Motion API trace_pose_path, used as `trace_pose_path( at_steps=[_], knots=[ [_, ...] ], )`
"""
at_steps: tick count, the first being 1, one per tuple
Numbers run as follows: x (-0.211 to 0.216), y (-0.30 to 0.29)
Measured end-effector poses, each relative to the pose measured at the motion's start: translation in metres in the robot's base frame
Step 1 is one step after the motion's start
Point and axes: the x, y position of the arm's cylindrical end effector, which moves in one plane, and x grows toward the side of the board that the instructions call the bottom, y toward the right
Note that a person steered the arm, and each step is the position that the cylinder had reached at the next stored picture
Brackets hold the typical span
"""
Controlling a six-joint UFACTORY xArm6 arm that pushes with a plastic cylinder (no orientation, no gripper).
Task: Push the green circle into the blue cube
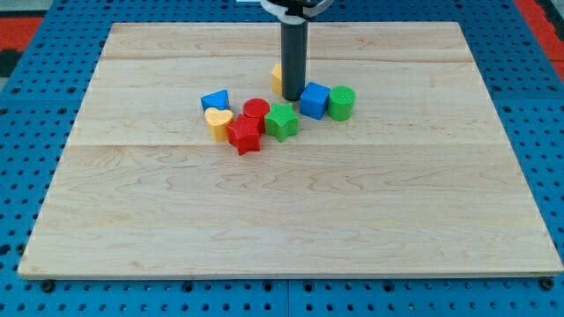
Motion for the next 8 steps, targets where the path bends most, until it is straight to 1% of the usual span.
trace_pose_path(
  at_steps=[1, 2, 3, 4, 5, 6, 7, 8],
  knots=[
    [-0.002, -0.003],
    [0.014, 0.026],
    [0.032, 0.037],
    [0.015, 0.023],
    [0.000, 0.046],
    [0.018, 0.090],
    [0.046, 0.091],
    [0.073, 0.109]
  ],
)
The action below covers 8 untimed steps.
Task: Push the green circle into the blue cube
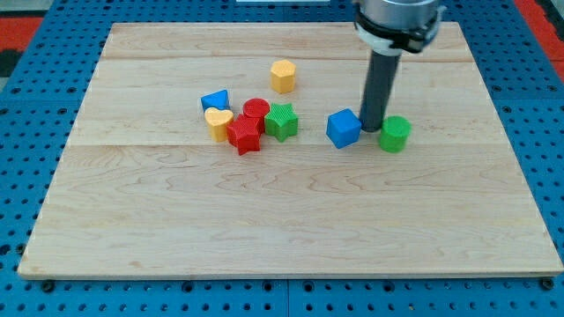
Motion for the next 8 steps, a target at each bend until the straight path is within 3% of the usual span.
trace_pose_path(
  at_steps=[2, 5, 8],
  knots=[
    [-0.009, -0.059],
    [0.062, -0.037],
    [0.067, -0.034]
  ],
)
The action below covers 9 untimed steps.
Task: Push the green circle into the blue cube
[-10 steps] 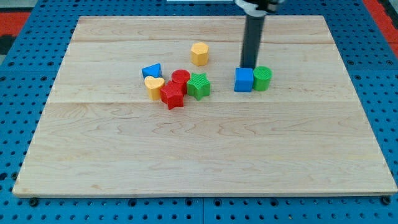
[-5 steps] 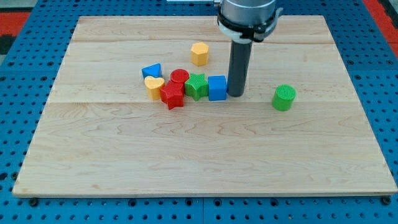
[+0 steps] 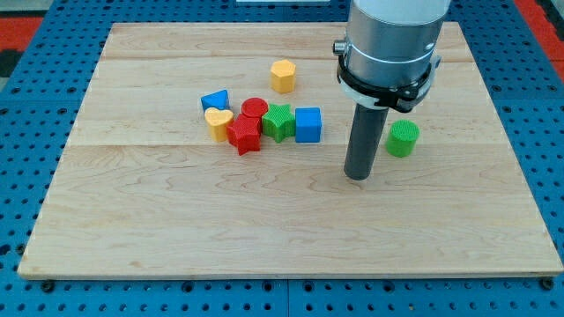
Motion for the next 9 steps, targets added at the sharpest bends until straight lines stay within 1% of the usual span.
trace_pose_path(
  at_steps=[1, 2, 3, 4, 5, 7, 8, 9],
  knots=[
    [0.003, 0.019],
    [0.016, 0.056],
    [0.001, 0.090],
    [-0.039, 0.092],
    [-0.066, 0.081],
    [-0.101, -0.008],
    [-0.113, -0.036],
    [-0.113, -0.061]
  ],
)
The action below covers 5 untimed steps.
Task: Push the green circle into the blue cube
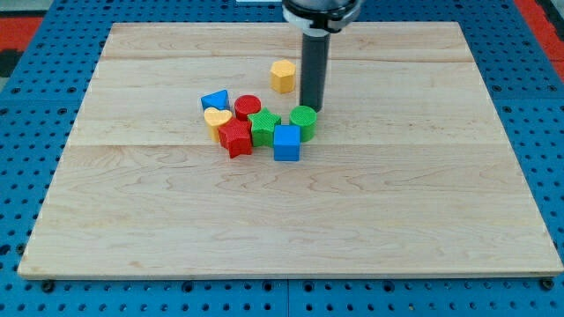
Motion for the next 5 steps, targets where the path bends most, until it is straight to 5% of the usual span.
trace_pose_path(
  at_steps=[5],
  knots=[
    [0.007, -0.019]
  ],
)
